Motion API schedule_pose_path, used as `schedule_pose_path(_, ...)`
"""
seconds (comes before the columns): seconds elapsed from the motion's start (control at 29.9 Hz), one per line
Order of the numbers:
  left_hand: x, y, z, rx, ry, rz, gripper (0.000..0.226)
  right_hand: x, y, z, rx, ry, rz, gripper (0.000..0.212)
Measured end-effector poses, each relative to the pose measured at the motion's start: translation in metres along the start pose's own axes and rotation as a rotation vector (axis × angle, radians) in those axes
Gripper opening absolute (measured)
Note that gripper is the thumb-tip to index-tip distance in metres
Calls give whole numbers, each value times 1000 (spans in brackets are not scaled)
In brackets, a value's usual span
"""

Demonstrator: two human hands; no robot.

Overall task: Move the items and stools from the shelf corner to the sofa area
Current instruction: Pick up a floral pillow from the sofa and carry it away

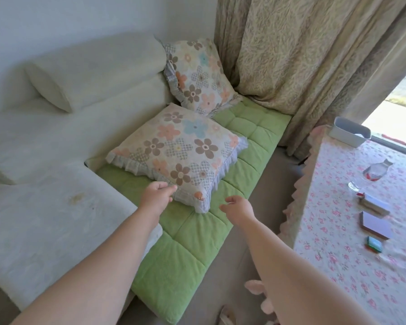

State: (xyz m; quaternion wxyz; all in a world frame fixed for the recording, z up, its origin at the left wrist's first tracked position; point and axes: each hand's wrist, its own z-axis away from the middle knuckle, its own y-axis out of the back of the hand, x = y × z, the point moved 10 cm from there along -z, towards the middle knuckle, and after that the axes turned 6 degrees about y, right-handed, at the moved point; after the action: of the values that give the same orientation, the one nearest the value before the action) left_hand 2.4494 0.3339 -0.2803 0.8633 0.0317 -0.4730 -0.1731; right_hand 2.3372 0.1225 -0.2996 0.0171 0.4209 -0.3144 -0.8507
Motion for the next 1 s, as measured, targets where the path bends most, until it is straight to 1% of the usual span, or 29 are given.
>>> schedule_pose_path(0.17, 46, -36, -54, 50, -10, 29, 41, -28, 42, -80, 7, 44, 26, 46)
schedule_pose_path(0.33, 84, -71, -108, 165, 54, 85, 38, -63, 80, -168, -89, 120, 105, 43)
schedule_pose_path(0.47, 103, -94, -137, 236, 101, 86, 41, -80, 105, -221, -120, 152, 133, 43)
schedule_pose_path(0.64, 118, -113, -165, 265, 133, 105, 37, -98, 108, -262, -180, 164, 132, 42)
schedule_pose_path(0.87, 122, -108, -216, 328, 197, 115, 40, -122, 86, -324, -268, 172, 158, 43)
schedule_pose_path(1.0, 127, -104, -256, 340, 229, 142, 31, -136, 81, -366, -279, 159, 199, 43)
